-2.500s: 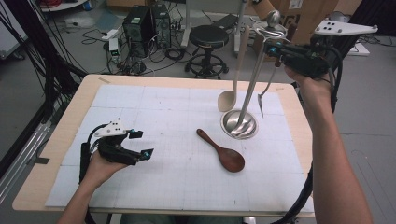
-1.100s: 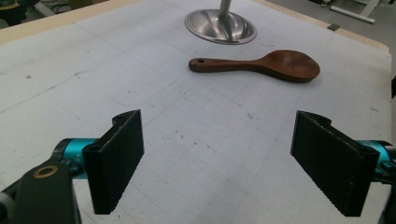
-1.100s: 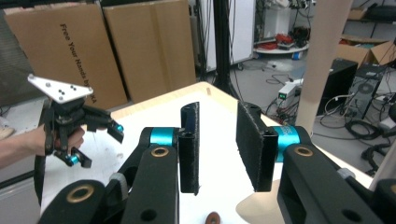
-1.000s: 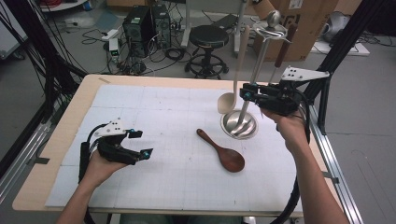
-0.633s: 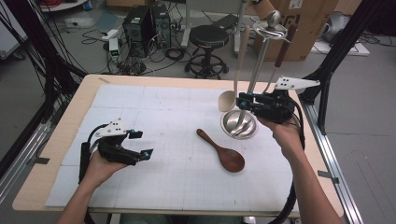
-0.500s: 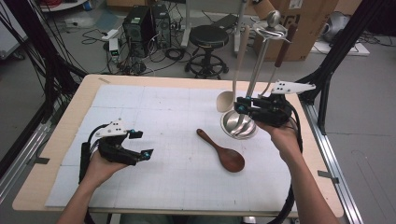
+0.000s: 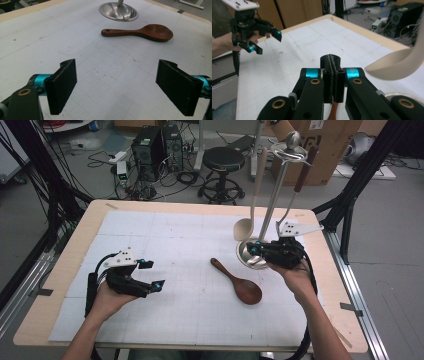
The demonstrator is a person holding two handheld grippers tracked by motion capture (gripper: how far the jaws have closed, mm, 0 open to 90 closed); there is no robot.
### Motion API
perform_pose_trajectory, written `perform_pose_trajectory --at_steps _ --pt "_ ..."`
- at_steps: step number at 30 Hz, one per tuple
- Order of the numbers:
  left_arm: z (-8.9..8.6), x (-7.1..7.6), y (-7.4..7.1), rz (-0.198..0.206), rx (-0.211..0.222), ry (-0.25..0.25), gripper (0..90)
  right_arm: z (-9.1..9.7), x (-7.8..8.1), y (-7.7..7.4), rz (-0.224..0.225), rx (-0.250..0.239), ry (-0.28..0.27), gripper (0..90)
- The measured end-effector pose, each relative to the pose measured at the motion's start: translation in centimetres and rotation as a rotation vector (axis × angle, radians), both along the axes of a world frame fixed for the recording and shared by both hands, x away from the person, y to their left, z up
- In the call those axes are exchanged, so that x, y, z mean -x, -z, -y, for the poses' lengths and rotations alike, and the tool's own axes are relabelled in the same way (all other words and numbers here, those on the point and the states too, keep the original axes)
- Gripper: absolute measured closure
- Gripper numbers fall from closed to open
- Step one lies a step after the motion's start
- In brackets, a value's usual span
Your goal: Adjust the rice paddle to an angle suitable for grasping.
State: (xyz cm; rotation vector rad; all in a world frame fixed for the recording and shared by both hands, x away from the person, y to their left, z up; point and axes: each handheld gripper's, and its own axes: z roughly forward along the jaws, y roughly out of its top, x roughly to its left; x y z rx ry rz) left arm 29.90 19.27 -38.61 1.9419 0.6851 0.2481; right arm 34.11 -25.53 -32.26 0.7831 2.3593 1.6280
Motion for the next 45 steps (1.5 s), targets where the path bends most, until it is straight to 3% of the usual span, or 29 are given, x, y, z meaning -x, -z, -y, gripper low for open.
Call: perform_pose_trajectory --at_steps 18,23,35,45 --pt "-0.1 0.1 0.1 0.001 0.001 -0.004 17.8 -0.5 -1.2 6.1 -0.089 0.071 0.049 89.6" --pt "-0.1 0.1 0.1 0.003 0.0 -0.002 17.9 -1.2 -1.6 8.0 -0.138 0.097 0.046 89.6" --pt "-0.1 0.1 0.1 0.004 0.0 -0.007 17.9 -2.3 -2.8 9.9 -0.184 0.148 0.039 89.7" --pt "0.0 0.2 0.1 0.007 -0.001 -0.009 17.9 -2.8 -3.5 11.0 -0.194 0.202 0.057 89.7"
